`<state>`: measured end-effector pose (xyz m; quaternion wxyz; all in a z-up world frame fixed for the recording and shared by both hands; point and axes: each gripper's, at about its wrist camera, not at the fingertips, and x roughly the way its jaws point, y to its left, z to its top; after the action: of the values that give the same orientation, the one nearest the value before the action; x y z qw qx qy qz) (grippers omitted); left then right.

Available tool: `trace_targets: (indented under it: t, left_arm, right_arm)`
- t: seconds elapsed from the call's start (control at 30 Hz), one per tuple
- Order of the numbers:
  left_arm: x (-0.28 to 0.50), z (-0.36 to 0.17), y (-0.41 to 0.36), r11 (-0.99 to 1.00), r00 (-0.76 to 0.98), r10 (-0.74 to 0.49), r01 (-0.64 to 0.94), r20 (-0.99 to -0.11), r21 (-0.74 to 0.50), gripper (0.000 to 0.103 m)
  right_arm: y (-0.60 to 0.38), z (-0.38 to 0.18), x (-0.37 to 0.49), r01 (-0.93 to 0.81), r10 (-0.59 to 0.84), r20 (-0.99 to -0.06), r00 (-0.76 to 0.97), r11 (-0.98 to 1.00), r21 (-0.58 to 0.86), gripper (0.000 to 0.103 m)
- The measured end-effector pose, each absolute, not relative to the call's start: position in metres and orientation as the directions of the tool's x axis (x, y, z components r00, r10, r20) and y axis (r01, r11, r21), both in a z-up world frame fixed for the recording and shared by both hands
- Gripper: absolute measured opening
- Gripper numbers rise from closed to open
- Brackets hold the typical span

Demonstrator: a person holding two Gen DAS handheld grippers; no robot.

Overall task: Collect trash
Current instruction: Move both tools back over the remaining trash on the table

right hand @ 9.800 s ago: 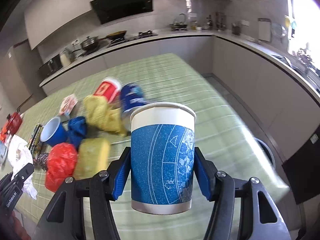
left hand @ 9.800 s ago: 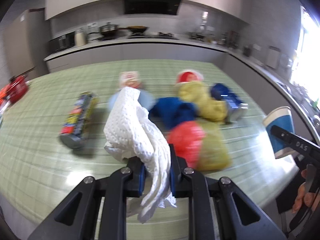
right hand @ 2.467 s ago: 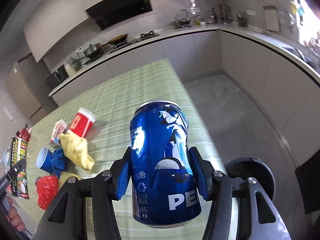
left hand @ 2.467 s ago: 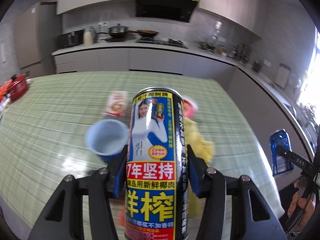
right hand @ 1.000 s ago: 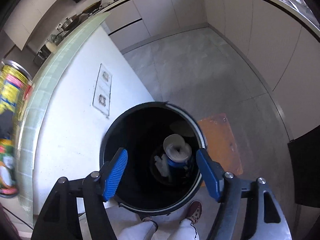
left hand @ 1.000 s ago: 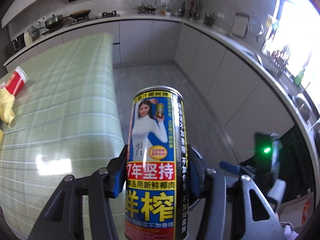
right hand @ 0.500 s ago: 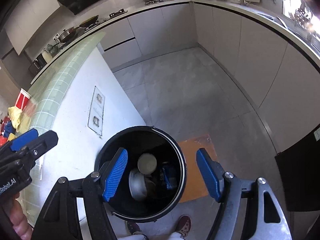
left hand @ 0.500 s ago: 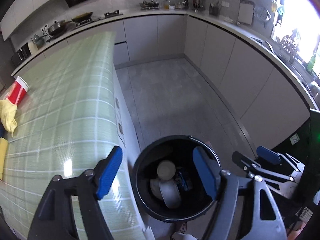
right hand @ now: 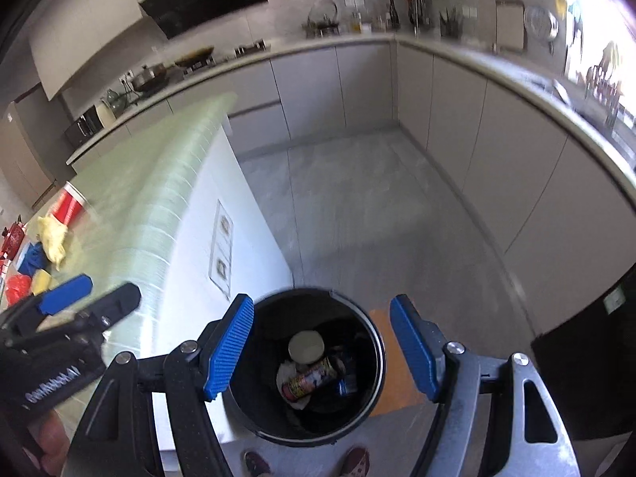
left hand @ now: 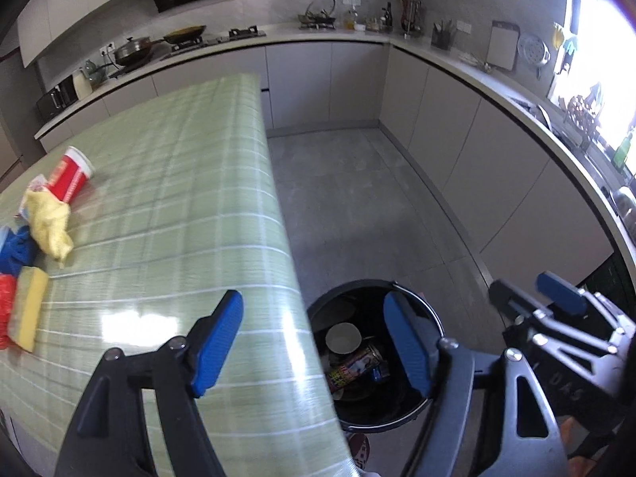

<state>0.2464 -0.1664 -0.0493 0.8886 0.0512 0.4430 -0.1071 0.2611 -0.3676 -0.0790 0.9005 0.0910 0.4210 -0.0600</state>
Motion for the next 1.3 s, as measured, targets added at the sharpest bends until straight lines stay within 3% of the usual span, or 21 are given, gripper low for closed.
trace_targets:
  t: [0.23, 0.5, 1.0, 1.3]
  left_arm:
    - [0.236, -0.015, -0.125, 0.981, 0.652, -0.135, 0.194, -0.746, -0.008, 0.075]
    - [0.230, 0.009, -0.047, 0.992, 0.707, -0.096, 0.126, -0.700, -0.008, 0.075]
    - [0.225, 0.005, 0.109, 0.999, 0.719, 0.043, -0.043, -0.693, 0.017, 0.075]
    - [0.222, -0.001, 0.177, 0.970, 0.691, 0.209, -0.234, -0.691, 0.060, 0.075]
  right_arm:
    - [-0.317, -0.022, 0.253, 0.131, -0.043, -0.693, 0.720, 0.989, 0.075, 0.073]
    - [-0.244, 0.006, 0.251, 0.061, -0.004, -0.658, 0.753, 0.996, 0.064, 0.073]
    - [-0.073, -0.003, 0.276, -0.120, 0.150, -0.663, 0.734, 0.989, 0.092, 0.073]
    - [-0.019, -0.013, 0.306, -0.275, 0.284, -0.662, 0.693, 0.954, 0.122, 0.073]
